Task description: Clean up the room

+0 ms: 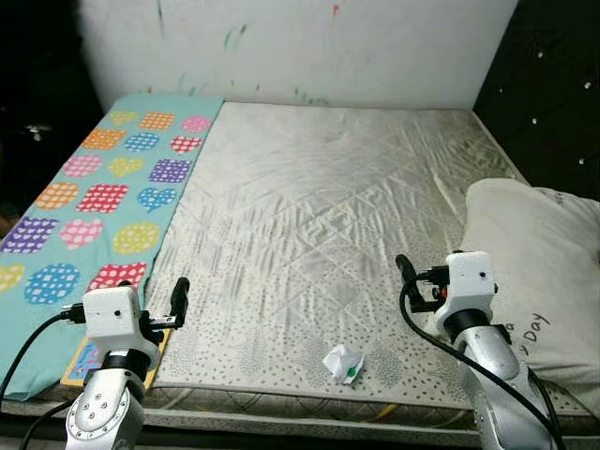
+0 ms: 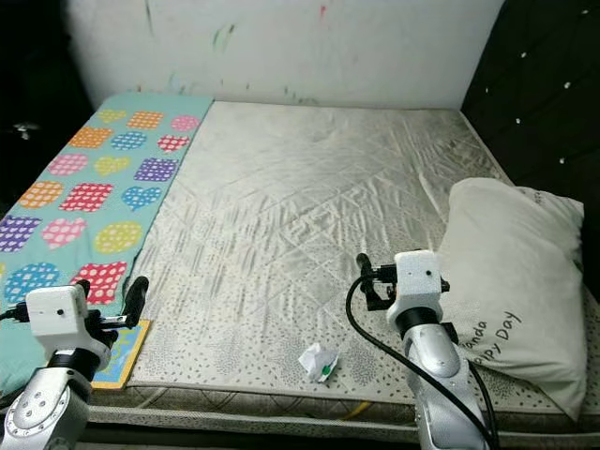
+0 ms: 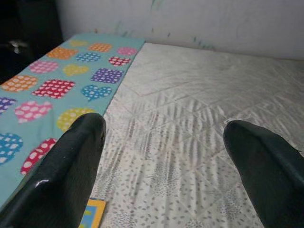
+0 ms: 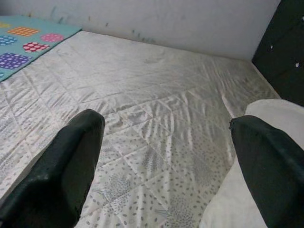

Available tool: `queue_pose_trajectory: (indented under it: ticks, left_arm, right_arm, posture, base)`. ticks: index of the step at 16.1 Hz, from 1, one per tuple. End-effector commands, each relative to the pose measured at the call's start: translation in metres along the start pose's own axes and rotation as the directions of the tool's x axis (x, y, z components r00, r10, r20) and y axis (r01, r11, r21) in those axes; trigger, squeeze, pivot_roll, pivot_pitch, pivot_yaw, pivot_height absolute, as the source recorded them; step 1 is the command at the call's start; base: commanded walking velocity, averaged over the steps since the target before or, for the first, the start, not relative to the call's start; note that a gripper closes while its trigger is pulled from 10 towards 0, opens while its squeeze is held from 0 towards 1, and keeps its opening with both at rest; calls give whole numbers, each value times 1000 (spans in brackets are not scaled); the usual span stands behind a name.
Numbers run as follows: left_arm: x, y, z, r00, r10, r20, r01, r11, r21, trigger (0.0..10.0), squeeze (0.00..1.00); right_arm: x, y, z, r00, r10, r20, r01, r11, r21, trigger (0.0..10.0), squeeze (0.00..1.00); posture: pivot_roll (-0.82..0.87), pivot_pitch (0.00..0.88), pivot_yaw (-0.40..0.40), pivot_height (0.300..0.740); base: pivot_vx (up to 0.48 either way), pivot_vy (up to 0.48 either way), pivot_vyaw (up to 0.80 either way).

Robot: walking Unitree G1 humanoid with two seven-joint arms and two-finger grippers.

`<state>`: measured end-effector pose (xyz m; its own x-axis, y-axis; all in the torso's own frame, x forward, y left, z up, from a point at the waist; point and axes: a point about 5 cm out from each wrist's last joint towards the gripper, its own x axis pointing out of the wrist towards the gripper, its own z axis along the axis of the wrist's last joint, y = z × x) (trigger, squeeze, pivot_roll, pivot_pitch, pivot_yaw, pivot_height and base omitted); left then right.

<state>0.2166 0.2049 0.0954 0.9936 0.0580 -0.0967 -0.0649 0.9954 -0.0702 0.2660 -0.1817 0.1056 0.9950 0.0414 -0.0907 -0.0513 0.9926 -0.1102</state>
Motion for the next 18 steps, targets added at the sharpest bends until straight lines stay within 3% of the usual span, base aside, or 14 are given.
queue_pose_trajectory:
  ticks: [1,4,7,10,13,16,18]
  left_arm:
    - [1,-1,3,1000,-3,3,3,1000,-7,10000,0]
    - [2,2,1,999,30,-22,-31,999,-20,10000,0]
    - [2,6,-1,997,67,-44,-68,998,-9,10000,0]
    - [3,1,2,999,26,-34,-26,1000,13,10000,0]
    - [3,3,1,998,44,-42,-45,999,-20,10000,0]
    - [4,6,0,996,70,-57,-71,997,-24,10000,0]
    - [4,6,1,996,68,-51,-70,997,-25,10000,0]
  right_arm:
    - [0,1,7,1000,18,23,-18,1000,13,10000,0]
    - [-4,3,6,999,40,16,-40,999,8,10000,0]
    - [-5,3,7,999,47,11,-47,999,8,10000,0]
    - [-4,4,7,998,60,10,-60,998,9,10000,0]
    - [-4,7,8,997,76,8,-76,997,8,10000,0]
    - [-5,10,12,991,122,49,-120,992,-49,10000,0]
    - [-5,13,13,988,148,49,-144,987,-67,10000,0]
  posture:
    - [-158,0,-23,740]
    - [-163,0,-23,740]
    - [-166,0,-26,700]
    - [-166,0,-26,670]
    - [-166,0,-26,630]
    - [-167,0,-23,590]
    - [-167,0,-28,590]
  base:
    - [0,0,0]
    - [0,0,0]
    - [0,0,0]
    - [0,0,0]
    - [0,0,0]
    - [0,0,0]
    - [0,0,0]
